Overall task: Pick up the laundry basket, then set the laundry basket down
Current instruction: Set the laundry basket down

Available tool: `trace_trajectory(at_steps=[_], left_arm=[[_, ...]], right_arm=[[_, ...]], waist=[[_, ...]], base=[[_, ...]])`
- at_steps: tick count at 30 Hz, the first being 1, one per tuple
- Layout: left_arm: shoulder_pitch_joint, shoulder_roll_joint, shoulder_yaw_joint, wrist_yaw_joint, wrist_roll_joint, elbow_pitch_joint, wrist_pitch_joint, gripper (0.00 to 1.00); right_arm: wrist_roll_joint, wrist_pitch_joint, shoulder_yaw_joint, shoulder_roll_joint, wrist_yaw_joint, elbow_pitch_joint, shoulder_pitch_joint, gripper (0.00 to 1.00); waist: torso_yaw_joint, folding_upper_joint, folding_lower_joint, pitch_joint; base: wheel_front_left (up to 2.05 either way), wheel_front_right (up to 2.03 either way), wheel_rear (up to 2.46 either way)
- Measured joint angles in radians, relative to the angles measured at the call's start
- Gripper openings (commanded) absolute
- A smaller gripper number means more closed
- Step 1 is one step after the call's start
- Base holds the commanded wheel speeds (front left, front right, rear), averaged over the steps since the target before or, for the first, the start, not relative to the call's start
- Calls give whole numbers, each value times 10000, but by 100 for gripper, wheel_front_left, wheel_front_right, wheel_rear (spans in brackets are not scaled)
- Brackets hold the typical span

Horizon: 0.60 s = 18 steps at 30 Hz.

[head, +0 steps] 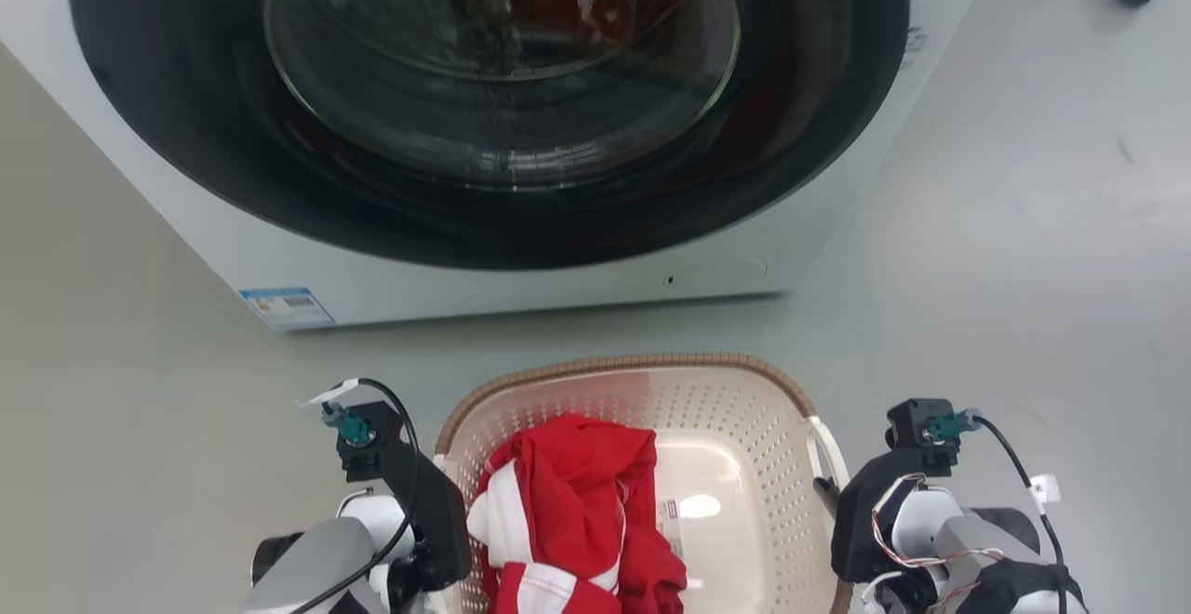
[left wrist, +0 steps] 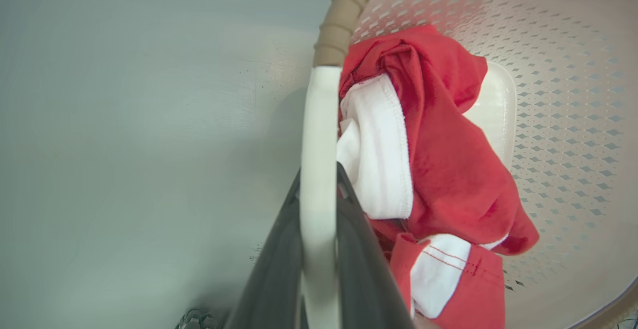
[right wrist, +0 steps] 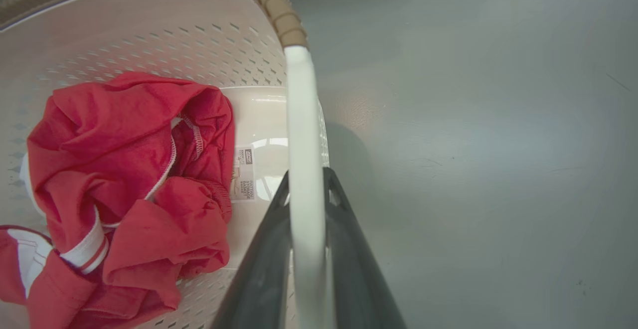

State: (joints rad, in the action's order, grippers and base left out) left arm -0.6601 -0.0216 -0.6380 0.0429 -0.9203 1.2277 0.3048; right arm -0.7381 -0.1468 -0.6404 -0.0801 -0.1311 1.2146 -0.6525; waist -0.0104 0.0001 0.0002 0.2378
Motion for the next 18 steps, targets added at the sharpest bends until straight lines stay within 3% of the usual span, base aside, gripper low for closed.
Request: trace_trajectory(at_steps=[18], left_arm=[[-1302, -40, -52, -190, 430, -278, -1315, 0]], right_arm=[[468, 1009, -245, -205, 0, -222, -1281, 0]], waist=[[111, 1, 0, 2635]], base=[[0, 0, 0]])
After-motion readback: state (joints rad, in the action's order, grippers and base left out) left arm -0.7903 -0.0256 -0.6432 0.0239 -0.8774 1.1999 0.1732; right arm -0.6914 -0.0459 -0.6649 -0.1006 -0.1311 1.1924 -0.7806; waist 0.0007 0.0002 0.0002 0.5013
